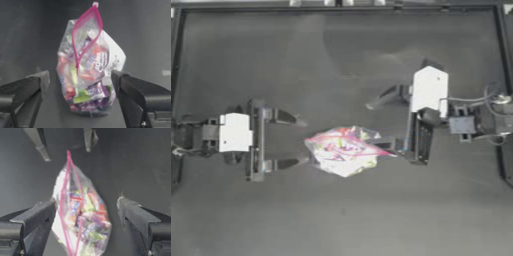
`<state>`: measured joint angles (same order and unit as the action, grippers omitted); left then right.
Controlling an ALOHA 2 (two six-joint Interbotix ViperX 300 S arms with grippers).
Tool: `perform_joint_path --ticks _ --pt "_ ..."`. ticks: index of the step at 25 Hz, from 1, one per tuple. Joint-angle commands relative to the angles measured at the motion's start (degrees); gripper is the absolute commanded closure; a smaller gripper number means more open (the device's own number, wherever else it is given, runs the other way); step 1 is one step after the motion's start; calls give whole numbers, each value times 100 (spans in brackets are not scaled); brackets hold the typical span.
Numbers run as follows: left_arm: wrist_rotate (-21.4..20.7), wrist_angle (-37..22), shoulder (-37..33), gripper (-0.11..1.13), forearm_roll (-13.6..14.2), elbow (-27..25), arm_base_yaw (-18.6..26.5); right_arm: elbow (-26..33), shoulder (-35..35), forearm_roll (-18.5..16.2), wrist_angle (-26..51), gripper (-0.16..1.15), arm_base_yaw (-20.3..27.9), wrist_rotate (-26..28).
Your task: Put candy in bag
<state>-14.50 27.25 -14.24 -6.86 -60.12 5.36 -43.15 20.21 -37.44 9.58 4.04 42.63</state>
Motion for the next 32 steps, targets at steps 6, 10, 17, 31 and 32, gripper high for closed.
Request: perform_joint_path --ticks 6,10,17,31,32 --pt "9 -501 -765 1 -9 79 62 -211 387 -9 -246 -2 -18 44" --pt "9 -738 -1011 1 -9 70 70 -352 571 -44 -255 -2 -18 44" --pt "9 -967 -1459 2 -9 -26 79 -615 940 -44 -369 -2 -18 44" --pt "9 -1283 -2303 2 -185 -272 79 -932 1266 -272 -554 -2 -9 26" --pt "9 -1336 -2355 2 -185 -272 79 -932 1283 -272 -545 -2 -9 26"
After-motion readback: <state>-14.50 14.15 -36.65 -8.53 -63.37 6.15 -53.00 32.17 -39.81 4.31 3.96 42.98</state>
